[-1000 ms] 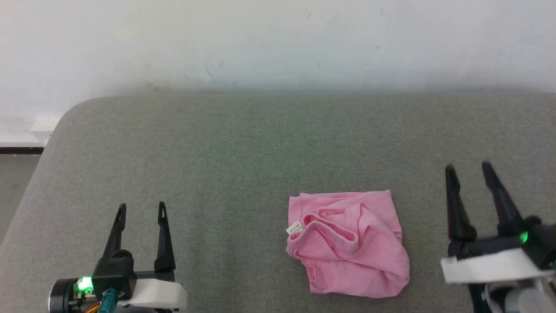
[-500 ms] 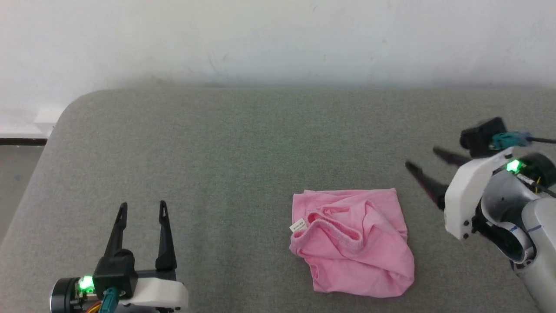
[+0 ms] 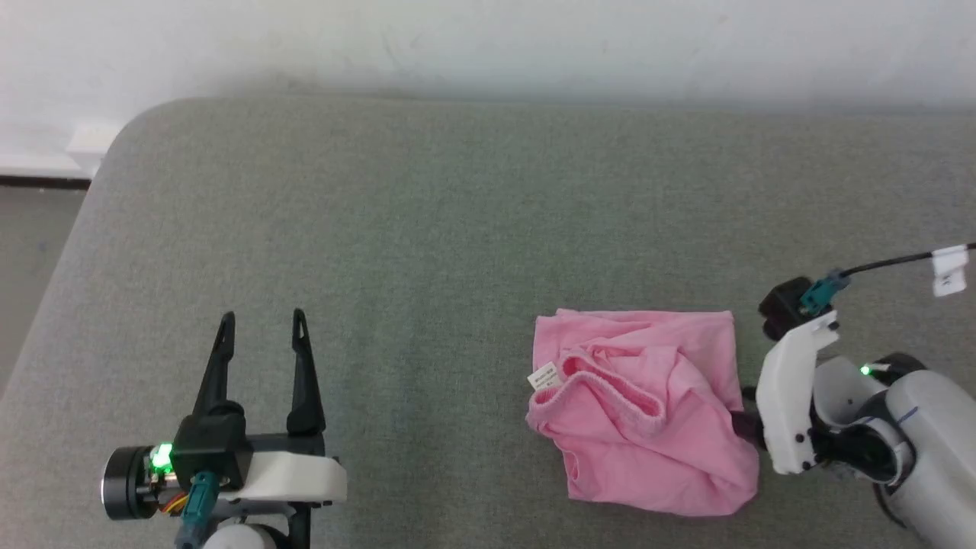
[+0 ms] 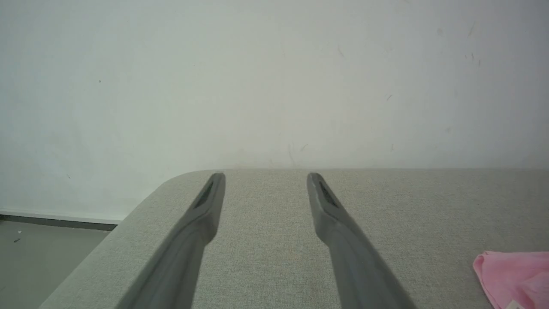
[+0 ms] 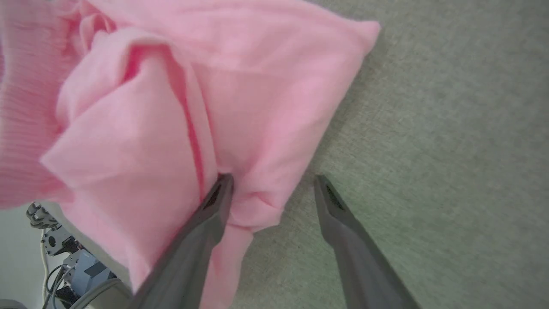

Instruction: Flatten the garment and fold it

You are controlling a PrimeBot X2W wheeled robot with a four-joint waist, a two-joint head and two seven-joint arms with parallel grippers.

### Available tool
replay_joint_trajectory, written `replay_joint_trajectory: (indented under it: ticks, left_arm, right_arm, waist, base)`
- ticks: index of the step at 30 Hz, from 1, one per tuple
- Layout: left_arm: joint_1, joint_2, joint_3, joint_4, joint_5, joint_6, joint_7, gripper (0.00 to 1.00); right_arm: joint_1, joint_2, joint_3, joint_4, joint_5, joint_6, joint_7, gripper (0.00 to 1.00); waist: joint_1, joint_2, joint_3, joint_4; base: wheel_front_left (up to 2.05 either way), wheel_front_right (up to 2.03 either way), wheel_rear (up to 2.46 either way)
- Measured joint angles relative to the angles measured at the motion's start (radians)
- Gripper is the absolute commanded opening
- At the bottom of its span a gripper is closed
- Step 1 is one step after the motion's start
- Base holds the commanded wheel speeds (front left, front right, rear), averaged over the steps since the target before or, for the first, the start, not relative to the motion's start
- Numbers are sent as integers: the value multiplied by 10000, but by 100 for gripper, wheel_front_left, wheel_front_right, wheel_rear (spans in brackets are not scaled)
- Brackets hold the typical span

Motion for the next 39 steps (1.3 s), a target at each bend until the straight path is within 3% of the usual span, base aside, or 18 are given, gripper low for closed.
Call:
replay_joint_trajectory:
  ticks: [3,7,9,15,20,29,34,39]
  left_arm:
    - [-147,-38,-71,6,0,-4,0,100]
    - [-270,-77,-84,17,0,-2,0,100]
    - [-269,-88,-52,25,4,0,0,100]
    - [-253,-79,10,117,12,-2,0,100]
    - [-194,-40,107,121,12,-12,0,100]
    - [109,29,441,-261,23,104,0,100]
    - [-181,221,619,-543,109,119,0,100]
    - [-742,591,780,-890,247,142,2,100]
  right_arm:
    - [8,257,242,477,138,0,-150,100]
    - [-35,50,729,468,196,-2,-453,100]
    - [-61,-79,886,401,278,0,-688,1]
    - [-204,-121,1367,274,568,-2,-1620,0]
    - [-218,-445,1825,-652,642,-2,-2276,0]
    - [-570,-1971,1779,-2489,416,2,-2566,0]
    - [-1067,-2769,1513,-2403,-437,4,-2790,0]
    - [-1921,-3386,1325,-1442,-1722,4,-3066,0]
  waist:
    - [0,0,280,135]
    - [-3,0,556,335]
    - [-3,0,649,394]
    - [1,0,580,256]
    - [0,0,315,-122]
    - [-1,0,241,-1388]
    - [-2,0,571,-2213]
    - [-1,0,1298,-2790]
  base:
    - [0,0,0]
    - [0,0,0]
    - [0,0,0]
    - [0,0,0]
    - [0,0,0]
    - [0,0,0]
    - [0,0,0]
    - [0,0,0]
